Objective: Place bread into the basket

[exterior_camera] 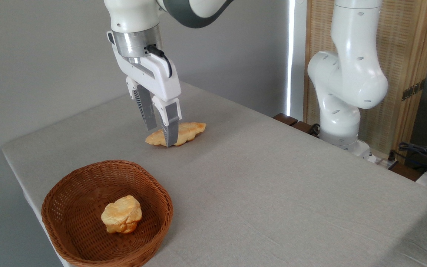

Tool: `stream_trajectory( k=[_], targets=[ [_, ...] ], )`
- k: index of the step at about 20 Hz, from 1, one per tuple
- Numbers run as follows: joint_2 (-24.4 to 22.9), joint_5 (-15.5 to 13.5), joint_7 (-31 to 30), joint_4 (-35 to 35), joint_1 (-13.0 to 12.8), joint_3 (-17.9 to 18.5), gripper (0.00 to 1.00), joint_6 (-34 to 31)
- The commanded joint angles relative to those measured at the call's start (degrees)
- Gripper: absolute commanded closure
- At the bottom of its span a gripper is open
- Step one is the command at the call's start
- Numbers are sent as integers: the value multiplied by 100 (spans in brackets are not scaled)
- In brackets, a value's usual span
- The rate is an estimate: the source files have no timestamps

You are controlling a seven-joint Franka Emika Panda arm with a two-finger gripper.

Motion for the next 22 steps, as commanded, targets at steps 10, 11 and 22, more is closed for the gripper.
stream_trajectory(
  k=[10,11,22],
  targets=[
    [-386,-34,-80,-1342,-1483,41,0,827],
    [-386,-34,-80,-1439,-1562,41,0,881],
    [-386,-350,-80,-1967,-2081,41,0,1267]
  ],
)
